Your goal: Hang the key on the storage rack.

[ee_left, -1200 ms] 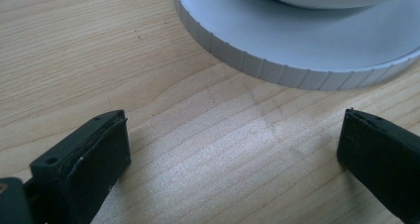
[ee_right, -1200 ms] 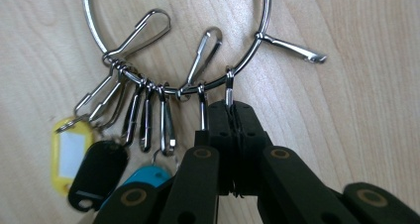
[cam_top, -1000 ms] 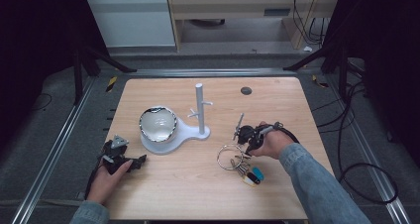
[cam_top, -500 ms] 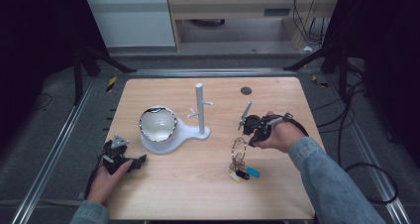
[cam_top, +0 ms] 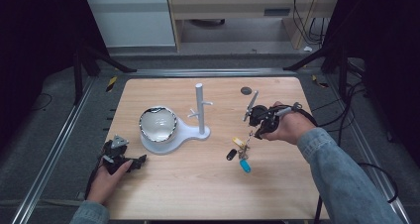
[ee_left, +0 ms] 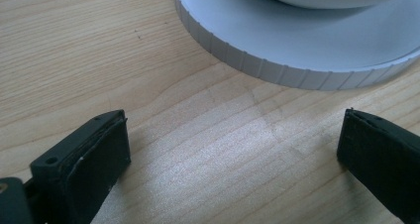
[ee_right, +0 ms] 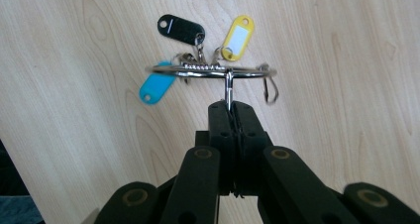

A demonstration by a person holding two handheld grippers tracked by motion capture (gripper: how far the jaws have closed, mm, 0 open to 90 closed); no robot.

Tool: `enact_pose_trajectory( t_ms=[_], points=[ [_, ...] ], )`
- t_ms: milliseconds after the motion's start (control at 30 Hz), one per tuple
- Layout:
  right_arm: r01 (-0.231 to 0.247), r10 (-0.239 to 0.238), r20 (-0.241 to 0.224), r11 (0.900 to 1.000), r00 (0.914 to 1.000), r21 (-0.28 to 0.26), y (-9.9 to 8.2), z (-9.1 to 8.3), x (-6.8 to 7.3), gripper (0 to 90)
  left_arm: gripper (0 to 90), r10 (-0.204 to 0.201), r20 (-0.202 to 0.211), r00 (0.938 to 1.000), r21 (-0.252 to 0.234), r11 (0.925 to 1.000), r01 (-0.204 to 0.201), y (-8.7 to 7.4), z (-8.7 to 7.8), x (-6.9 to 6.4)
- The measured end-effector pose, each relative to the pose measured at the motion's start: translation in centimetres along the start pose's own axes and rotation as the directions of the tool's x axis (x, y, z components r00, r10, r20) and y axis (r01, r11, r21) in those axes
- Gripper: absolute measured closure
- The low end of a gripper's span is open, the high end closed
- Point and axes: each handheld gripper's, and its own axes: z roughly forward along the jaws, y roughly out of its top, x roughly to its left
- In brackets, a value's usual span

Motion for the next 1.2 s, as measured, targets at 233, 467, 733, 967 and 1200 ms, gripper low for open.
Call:
enact_pose_trajectory(
  t_ms=[233,467,733,967,1200],
  points=[
    [0.005,-0.005,0.019,1.0,0.9998,-0.002,0.3,-1.4,-0.3,88.7,0.0,0.002,0.0,1.0,0.0,1.0,-0.002,0.0,0.0,0.0],
    [0.003,-0.002,0.036,0.9999,0.9993,-0.012,0.5,-3.1,-0.7,88.7,0.0,0.002,0.0,1.0,0.0,1.0,-0.002,0.0,0.0,0.0],
    [-0.004,0.005,0.052,0.9996,0.9987,-0.027,0.6,-4.5,-1.1,88.7,0.0,0.002,0.0,1.0,0.0,1.0,-0.002,0.0,0.0,0.0],
    [-0.005,0.007,0.073,0.9997,0.9973,-0.025,1.0,-5.4,-1.5,88.8,0.0,0.002,0.0,1.0,0.001,1.0,-0.002,0.0,0.0,0.0],
    [0.001,0.003,0.099,0.9994,0.9951,-0.034,2.0,-7.2,-1.8,88.8,0.0,0.002,0.0,1.0,0.001,1.0,-0.002,0.0,0.0,0.0]
  ],
)
